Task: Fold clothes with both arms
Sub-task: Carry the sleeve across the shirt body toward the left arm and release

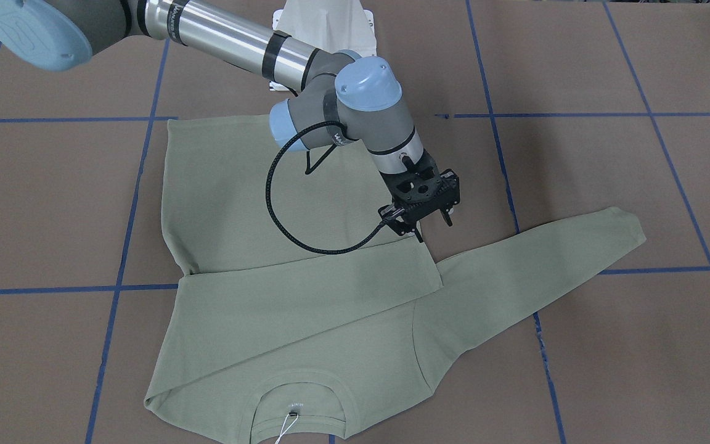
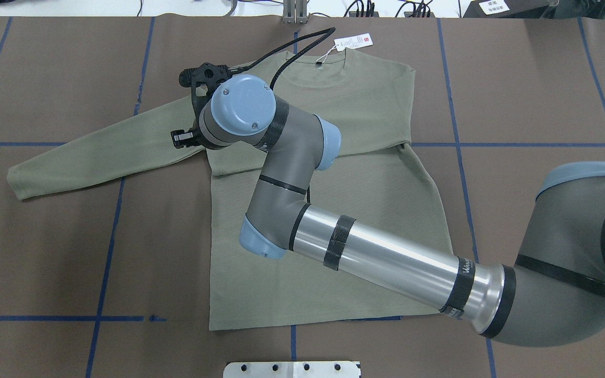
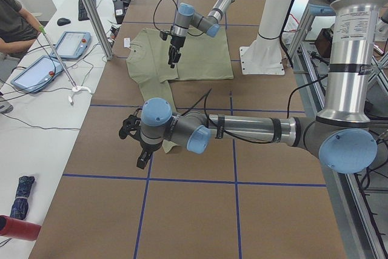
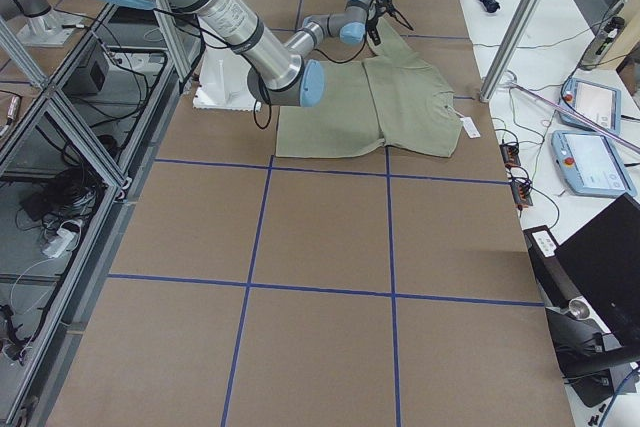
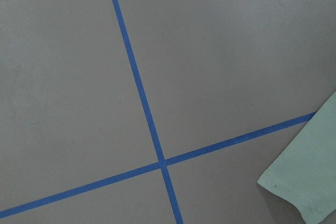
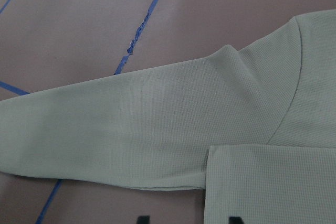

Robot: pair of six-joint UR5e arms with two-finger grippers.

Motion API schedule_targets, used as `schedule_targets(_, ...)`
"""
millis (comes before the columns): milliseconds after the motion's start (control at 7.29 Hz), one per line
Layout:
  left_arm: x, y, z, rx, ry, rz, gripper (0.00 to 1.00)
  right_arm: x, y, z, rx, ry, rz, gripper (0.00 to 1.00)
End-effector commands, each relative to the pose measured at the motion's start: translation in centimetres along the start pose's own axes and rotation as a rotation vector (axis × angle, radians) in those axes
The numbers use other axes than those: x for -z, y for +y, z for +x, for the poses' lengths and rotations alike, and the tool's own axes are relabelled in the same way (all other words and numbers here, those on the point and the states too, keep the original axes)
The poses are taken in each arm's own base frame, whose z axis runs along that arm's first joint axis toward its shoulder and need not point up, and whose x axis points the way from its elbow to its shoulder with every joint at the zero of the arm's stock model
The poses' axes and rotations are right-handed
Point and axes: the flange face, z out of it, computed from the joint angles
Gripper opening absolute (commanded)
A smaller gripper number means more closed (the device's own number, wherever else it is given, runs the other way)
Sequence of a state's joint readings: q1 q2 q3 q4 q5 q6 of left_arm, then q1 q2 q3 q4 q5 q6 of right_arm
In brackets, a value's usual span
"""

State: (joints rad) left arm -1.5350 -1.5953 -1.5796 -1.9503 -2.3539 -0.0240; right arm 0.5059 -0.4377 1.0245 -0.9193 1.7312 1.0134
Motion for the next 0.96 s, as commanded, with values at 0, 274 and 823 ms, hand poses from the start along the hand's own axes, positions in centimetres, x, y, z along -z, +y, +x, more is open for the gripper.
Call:
schedule_targets(0, -1.4, -0.6, 1.7, 0.116, 0.011, 0.000, 1.00, 0.9, -0.7, -0.9, -0.083, 0.048, -0.037, 1.00)
schedule_targets(274, -5.1, 1.4, 6.8, 0.341, 0.061, 0.070, 1.00, 7.7, -4.6, 2.8, -0.224, 0.165, -0.282, 1.00)
schedule_targets(823, -15.2, 6.2, 17.6, 0.553, 0.033, 0.102, 1.00, 19.4, -2.1, 27.6, -0.242, 0.415, -0.340, 1.00)
